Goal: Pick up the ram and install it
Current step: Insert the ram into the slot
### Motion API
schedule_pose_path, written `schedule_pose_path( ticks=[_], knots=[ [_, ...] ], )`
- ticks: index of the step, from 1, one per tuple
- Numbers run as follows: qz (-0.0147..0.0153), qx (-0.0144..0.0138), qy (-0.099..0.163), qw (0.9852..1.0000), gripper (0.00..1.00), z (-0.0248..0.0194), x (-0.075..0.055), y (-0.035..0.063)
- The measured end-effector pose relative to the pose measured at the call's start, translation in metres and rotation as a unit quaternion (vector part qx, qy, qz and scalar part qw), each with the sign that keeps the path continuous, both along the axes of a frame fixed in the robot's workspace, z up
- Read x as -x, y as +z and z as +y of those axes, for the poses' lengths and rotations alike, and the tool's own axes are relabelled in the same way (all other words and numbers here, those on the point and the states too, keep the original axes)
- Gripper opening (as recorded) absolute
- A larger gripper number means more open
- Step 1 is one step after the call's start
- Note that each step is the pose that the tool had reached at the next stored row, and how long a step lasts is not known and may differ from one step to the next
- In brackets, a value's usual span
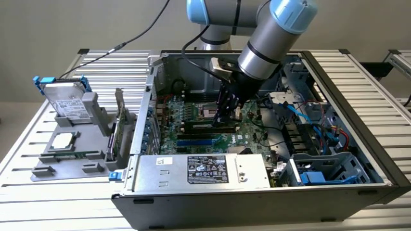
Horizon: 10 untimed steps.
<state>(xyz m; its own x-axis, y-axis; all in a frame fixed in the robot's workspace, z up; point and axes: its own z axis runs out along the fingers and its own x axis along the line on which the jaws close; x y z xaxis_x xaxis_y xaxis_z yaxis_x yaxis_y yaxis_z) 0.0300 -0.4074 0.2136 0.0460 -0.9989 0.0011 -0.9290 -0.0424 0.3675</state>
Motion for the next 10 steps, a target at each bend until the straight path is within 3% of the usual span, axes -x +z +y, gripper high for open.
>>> schedule_pose_path(
  ticks=[10],
  knots=[
    [0.0, 0.0001, -0.001, 1.0, 0.14, -0.0005, -0.0001, 0.0013]
  ],
)
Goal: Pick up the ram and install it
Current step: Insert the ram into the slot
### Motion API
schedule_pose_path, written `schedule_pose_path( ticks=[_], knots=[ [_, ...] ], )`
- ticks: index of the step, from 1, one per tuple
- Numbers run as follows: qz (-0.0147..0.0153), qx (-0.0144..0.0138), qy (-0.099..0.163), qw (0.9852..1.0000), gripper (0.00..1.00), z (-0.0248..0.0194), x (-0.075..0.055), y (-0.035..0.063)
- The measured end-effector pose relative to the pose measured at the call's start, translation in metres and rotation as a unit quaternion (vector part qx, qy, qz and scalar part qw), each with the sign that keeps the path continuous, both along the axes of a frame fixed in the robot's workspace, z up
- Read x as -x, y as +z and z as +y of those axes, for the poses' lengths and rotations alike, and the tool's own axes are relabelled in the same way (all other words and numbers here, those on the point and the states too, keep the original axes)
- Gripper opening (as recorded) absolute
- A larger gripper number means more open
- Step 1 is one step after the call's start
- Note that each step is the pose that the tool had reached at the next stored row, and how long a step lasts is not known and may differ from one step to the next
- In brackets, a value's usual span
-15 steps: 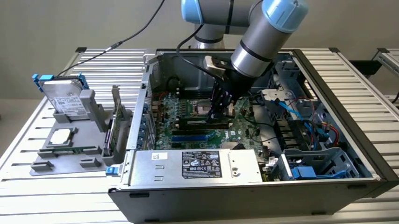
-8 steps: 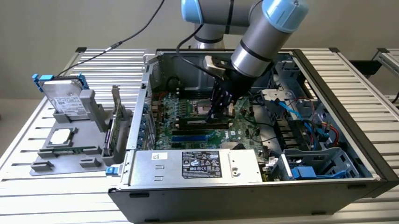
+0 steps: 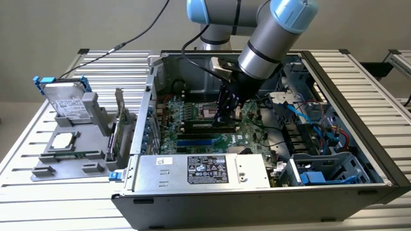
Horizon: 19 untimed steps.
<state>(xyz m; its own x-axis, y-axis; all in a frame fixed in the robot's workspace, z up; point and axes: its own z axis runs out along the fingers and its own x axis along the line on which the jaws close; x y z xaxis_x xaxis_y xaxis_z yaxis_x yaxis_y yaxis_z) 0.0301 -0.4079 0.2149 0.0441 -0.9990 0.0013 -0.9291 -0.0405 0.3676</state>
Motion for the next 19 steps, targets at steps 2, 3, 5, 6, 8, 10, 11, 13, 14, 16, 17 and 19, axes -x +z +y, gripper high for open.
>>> schedule_pose_path(
  ticks=[2, 3, 5, 6, 8, 10, 11, 13, 14, 16, 17, 19],
  knots=[
    [0.0, 0.0001, 0.0, 1.0, 0.14, -0.0005, 0.0, 0.0003],
    [0.0001, 0.0, 0.0, 1.0, 0.14, -0.0008, 0.0, 0.0004],
    [0.0002, 0.0, 0.0, 1.0, 0.14, -0.0017, 0.0, 0.0005],
    [0.0003, 0.0, 0.0, 1.0, 0.14, -0.0023, 0.0, 0.0006],
    [0.0004, -0.0001, 0.0, 1.0, 0.14, -0.0032, 0.0, 0.0006],
    [0.0004, 0.0, 0.0, 1.0, 0.14, -0.0032, 0.0, 0.0006],
    [0.0004, -0.0001, 0.0, 1.0, 0.14, -0.0032, -0.0001, 0.0006],
    [0.0004, 0.0, 0.0, 1.0, 0.14, -0.0033, -0.0001, 0.0006],
    [0.0004, 0.0, 0.0, 1.0, 0.14, -0.0033, -0.0001, 0.0006],
    [0.0004, 0.0, 0.0, 1.0, 0.14, -0.0032, -0.0001, 0.0005],
    [0.0004, -0.0001, 0.0, 1.0, 0.14, -0.0031, -0.0001, 0.0004],
    [0.0004, -0.0001, -0.001, 1.0, 0.14, -0.0028, -0.0001, 0.0003]
  ],
)
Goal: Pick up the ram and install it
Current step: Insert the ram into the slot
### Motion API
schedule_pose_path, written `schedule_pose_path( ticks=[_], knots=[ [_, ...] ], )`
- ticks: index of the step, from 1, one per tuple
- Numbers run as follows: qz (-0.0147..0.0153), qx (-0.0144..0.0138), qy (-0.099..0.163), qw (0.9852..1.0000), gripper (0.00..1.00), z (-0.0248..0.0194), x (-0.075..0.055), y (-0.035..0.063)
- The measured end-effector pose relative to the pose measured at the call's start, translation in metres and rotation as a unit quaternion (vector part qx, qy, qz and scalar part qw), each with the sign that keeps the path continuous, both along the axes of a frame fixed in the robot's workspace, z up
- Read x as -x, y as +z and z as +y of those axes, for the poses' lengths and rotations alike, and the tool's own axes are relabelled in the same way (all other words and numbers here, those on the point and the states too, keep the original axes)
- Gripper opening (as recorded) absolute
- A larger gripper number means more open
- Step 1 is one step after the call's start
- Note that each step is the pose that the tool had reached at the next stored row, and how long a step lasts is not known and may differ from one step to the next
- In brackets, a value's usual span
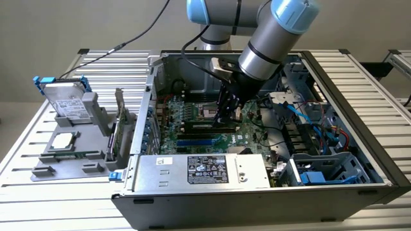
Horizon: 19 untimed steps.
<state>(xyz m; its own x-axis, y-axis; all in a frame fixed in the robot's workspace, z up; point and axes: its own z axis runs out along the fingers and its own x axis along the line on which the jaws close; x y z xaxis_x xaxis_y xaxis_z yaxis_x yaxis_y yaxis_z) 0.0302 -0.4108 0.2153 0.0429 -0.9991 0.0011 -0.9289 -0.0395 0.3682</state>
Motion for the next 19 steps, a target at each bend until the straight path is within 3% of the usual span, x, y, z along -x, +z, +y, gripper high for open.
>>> schedule_pose_path(
  ticks=[19],
  knots=[
    [0.0003, 0.0001, -0.001, 1.0, 0.14, 0.0003, 0.0, -0.0024]
  ],
)
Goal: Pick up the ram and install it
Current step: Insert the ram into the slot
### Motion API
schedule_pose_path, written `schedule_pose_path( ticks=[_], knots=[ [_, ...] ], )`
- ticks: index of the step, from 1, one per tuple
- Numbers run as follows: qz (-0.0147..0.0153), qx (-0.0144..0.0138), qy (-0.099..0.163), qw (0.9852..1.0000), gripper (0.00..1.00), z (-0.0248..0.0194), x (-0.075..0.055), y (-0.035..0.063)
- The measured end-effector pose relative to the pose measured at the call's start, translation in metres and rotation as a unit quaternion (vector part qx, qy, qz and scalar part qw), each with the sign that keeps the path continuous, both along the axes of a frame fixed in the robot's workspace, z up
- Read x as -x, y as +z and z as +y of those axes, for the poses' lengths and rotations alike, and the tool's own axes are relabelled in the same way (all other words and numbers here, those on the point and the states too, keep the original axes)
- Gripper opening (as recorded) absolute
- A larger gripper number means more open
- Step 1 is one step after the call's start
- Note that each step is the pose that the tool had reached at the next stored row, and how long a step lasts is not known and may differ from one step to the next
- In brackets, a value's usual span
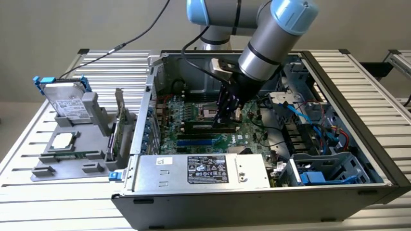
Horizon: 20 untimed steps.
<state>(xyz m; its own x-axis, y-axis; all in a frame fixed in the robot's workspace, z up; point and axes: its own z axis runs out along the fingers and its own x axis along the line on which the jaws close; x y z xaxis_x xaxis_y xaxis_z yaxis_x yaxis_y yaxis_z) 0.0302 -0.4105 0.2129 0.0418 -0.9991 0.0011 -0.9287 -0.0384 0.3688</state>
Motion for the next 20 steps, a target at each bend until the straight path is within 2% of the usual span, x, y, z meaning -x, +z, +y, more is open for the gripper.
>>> schedule_pose_path(
  ticks=[20],
  knots=[
    [0.001, 0.0, 0.0, 1.0, 0.14, 0.0, -0.0018, -0.0005]
  ],
)
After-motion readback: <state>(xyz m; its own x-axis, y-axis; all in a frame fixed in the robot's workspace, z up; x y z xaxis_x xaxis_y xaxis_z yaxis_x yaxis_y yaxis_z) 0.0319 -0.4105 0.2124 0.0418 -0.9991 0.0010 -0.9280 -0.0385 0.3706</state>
